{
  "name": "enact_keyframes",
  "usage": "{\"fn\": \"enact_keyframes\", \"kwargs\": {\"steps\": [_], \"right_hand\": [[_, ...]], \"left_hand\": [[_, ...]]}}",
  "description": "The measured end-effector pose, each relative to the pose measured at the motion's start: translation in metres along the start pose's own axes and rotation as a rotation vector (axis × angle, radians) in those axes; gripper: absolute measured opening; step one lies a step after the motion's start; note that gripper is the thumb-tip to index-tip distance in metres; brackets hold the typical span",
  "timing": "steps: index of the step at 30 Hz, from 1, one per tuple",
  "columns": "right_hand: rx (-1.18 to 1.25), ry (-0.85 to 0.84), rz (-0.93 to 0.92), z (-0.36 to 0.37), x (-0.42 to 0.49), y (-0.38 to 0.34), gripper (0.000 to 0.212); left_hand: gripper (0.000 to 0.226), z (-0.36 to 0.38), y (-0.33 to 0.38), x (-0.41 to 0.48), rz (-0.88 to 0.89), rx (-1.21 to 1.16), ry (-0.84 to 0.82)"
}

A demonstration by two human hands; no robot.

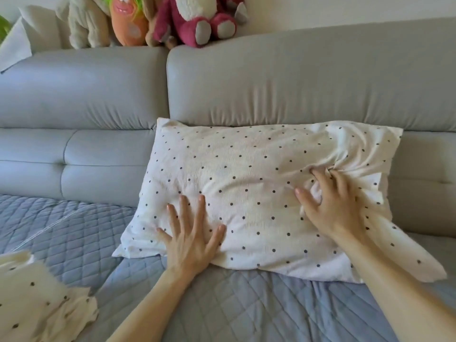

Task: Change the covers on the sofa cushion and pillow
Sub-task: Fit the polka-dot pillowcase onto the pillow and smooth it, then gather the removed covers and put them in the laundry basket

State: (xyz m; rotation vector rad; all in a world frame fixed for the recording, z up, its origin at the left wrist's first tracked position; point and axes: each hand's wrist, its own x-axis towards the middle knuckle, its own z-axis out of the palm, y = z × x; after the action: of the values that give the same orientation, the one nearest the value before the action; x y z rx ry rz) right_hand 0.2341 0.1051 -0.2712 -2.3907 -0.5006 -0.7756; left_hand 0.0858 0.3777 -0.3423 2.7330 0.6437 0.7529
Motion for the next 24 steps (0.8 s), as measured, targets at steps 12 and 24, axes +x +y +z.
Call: {"fn": "enact_keyframes", "kwargs": {"steps": [12, 24], "right_hand": [[-0.331, -0.291, -0.017, 0.005, -0.135, 0.003, 0.067], [-0.270, -0.502, 0.086, -0.027, -0.119, -0.019, 0.061]], "left_hand": [[0.086, -0.003, 0.004, -0.009, -0.020, 0.040, -0.166], [0.074, -0.074, -0.017, -0.049, 0.071, -0.001, -0.384]]}}
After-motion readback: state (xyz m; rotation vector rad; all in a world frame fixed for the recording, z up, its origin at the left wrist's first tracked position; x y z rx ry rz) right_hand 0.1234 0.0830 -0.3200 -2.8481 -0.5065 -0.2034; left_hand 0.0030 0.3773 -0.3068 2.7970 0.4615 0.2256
